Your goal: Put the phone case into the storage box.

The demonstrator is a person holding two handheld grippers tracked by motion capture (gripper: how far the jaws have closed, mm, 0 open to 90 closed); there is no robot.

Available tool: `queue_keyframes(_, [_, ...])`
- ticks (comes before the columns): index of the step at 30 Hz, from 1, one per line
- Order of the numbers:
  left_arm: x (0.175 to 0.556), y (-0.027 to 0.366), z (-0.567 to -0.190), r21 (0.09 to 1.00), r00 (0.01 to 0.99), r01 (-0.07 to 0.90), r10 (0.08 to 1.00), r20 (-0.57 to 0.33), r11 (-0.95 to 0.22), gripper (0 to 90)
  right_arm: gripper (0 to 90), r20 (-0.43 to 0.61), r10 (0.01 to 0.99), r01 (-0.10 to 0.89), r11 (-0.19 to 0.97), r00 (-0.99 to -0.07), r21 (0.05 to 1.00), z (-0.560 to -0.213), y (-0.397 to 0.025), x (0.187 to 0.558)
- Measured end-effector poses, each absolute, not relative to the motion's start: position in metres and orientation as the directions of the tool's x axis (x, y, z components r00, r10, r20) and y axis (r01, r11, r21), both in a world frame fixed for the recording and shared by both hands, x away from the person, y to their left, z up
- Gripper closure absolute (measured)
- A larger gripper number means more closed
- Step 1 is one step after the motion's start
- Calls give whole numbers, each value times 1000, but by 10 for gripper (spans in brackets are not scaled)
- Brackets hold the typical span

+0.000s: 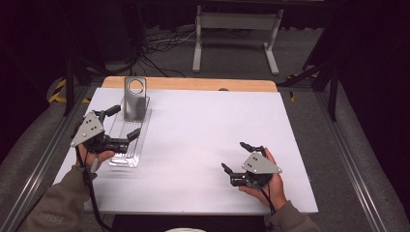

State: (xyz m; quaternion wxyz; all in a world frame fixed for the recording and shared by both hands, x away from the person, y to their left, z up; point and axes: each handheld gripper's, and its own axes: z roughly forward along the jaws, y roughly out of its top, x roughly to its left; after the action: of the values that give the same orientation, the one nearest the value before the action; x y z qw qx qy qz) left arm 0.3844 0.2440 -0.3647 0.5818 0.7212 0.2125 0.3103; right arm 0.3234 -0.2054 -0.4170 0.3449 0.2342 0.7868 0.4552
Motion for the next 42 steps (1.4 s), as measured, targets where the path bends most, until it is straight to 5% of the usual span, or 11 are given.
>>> queue_keyframes(42, [354,233,-382,969,742,-51,640,199,-242,48,138,-330,680,54,477,-655,877,-416,-204,323])
